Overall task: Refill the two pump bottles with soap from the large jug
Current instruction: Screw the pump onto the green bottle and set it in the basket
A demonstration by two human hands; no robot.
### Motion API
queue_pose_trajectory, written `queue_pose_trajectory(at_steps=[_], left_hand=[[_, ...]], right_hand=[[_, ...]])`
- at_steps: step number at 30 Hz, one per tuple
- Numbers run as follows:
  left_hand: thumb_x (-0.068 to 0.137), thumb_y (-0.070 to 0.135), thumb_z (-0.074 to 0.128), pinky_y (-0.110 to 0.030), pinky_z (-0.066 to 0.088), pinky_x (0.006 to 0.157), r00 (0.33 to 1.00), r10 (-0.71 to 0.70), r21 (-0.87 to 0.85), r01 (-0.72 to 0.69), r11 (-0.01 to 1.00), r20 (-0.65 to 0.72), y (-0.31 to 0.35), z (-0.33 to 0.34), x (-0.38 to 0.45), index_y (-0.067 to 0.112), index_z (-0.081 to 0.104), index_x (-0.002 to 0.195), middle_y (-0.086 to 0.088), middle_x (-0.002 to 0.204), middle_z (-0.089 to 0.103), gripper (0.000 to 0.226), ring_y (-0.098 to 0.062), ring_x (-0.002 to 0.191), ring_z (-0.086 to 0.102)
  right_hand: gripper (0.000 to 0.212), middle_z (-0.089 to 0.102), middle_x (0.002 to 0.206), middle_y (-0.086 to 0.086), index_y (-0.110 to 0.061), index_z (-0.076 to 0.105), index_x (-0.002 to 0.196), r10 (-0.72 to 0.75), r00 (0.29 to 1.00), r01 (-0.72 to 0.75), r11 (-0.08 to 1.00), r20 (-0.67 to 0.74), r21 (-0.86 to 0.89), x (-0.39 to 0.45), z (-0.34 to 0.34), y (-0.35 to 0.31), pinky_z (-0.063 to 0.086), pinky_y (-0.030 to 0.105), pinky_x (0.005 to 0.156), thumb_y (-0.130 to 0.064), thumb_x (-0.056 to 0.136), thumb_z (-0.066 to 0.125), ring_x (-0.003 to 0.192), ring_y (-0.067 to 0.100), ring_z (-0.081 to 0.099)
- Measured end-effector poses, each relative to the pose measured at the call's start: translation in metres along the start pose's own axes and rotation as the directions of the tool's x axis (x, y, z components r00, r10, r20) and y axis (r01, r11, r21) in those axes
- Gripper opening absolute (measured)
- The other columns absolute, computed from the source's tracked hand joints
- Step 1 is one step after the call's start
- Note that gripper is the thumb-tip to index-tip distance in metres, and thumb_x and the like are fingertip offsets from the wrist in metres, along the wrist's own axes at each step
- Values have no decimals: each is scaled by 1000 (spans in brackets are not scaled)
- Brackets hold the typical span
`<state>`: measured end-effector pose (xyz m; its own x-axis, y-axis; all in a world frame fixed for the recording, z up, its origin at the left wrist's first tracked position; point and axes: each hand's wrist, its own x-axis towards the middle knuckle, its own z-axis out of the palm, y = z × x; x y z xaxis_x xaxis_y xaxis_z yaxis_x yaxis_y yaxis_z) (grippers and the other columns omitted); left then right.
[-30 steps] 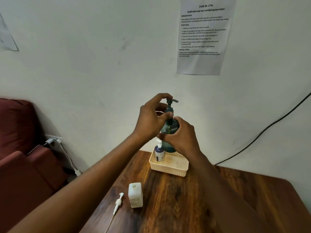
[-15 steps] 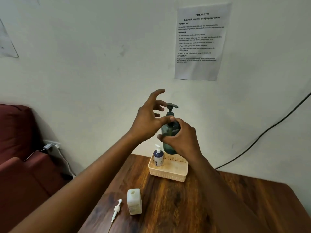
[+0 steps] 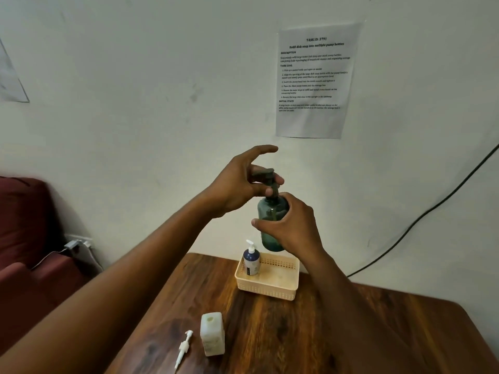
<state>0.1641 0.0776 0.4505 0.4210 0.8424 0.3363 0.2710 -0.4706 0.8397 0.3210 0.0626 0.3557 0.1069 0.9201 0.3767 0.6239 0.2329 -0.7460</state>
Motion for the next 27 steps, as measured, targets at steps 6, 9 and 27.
queue_pose_trajectory(at_steps=[6,9,27], left_hand=[[71,29,97,-27,59,87,987,-13,129,33,991,-158,2,1,7,32,48,144,0,110,72,88,-14,103,72],[64,34,100,-25,62,77,974,18,243,39,969,-225,3,8,9,30,55,131,-4,97,73,81,-13,85,74],[68,14,97,-19,62,76,962,15,-40,-27,999,-274,2,9,6,28,41,156,8,76,73,105,-8,76,76]], right_hand=[[75,64,129,-7,-30,53,132,-9,1000,10,1000,-24,3,1,-1,-3,42,21,84,-59,69,83,98,6,54],[80,62,133,-6,-29,52,137,-10,1000,11,1000,-19,12,1,-1,-4,45,24,90,-59,69,83,111,13,61],[66,52,102,-24,-38,53,119,-72,995,76,995,-68,62,7,-11,-19,32,6,67,-57,65,85,86,2,53]])
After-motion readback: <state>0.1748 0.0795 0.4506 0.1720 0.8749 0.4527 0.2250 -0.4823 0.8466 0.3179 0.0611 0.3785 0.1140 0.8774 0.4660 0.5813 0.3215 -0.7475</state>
